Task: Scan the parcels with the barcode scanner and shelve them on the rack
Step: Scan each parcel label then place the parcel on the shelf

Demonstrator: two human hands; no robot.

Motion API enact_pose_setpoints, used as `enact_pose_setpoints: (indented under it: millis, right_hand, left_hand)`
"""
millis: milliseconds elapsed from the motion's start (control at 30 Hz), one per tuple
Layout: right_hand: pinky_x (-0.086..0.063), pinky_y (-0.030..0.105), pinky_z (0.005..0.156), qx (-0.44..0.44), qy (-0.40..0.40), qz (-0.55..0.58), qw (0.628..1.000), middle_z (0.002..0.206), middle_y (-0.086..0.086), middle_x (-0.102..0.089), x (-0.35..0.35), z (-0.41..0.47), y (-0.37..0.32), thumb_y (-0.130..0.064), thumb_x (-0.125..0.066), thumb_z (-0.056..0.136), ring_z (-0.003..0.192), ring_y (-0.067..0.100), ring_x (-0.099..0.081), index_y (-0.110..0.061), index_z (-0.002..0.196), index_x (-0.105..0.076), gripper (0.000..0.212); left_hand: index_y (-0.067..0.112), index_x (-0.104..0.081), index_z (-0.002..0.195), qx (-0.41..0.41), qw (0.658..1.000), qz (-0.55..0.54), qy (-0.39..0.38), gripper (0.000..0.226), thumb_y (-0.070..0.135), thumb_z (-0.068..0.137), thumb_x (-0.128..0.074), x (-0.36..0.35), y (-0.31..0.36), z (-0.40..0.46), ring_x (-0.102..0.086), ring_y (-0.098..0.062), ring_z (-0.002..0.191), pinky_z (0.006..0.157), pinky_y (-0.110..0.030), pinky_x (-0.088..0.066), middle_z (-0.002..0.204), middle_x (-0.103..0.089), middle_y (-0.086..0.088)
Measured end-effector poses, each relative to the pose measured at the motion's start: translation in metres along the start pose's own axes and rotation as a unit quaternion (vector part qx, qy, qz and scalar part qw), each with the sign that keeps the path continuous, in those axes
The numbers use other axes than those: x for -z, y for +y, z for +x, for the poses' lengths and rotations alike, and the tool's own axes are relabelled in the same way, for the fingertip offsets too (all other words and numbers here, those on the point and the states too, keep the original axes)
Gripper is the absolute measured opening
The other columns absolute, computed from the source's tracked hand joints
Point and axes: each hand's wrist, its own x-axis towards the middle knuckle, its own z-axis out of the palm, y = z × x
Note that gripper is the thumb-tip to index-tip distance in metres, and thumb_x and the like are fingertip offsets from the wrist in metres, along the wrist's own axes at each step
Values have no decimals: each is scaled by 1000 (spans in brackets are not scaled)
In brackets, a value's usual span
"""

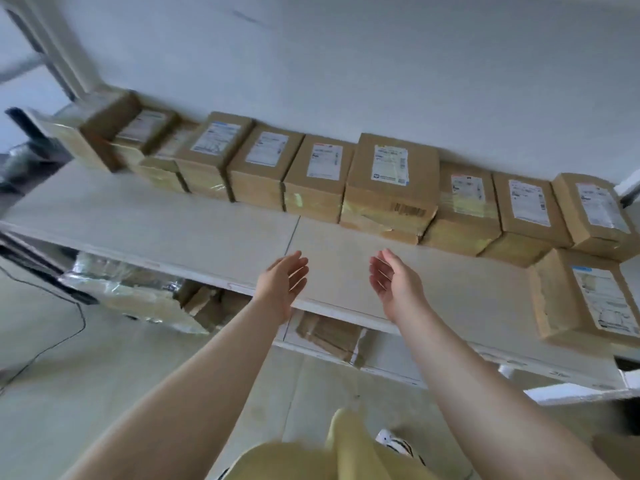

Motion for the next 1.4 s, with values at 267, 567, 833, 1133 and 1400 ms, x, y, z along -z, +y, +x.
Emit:
enact_pose_setpoints:
  millis: [267, 567, 833, 1133, 1400]
  right_hand:
    - [-50, 23, 67, -51, -159, -72, 983, 81, 3, -71, -200, -34, 98, -21, -63, 96, 73, 13, -66, -12, 90, -67, 12]
    - [-53, 24, 67, -121, -255, -179, 943, 86, 7, -72, -366, -51, 189, -20, -68, 93, 73, 15, -67, -10, 95, -68, 11]
    - [-50, 21, 59, -184, -321, -245, 896, 71, 3, -71, -510, -50, 274, -17, -67, 93, 59, 11, -64, -10, 90, -67, 7]
    - [-50, 22, 66, -182, -400, -327, 837, 80, 2, -69, -660, -98, 361, -20, -68, 92, 68, 12, -63, -13, 95, -67, 8]
    - [-50, 22, 70, -179, -366, -330, 851, 82, 0, -68, -783, -126, 460, -27, -69, 92, 71, 10, -62, -15, 96, -65, 13]
  left_hand:
    - [13, -71, 99, -57, 982, -138, 118, 8, 16, 99, -63, 191, 104, -1, -66, -13, 81, 70, -21, -53, 94, -72, -2]
    - [13, -70, 107, -83, 952, -226, 190, 11, 15, 97, -65, 315, 161, 18, -65, -13, 85, 77, -23, -51, 94, -70, -1]
    - [17, -70, 96, -121, 921, -229, 290, 8, 14, 98, -63, 429, 236, 37, -66, -11, 80, 74, -22, -53, 88, -70, 1]
    - [16, -68, 94, -132, 874, -285, 372, 5, 12, 96, -65, 566, 296, 41, -66, -11, 80, 73, -21, -52, 88, -70, 0]
    - [16, -66, 96, -117, 895, -270, 336, 3, 20, 97, -66, 709, 374, 69, -67, -11, 83, 69, -22, -51, 91, -69, 0]
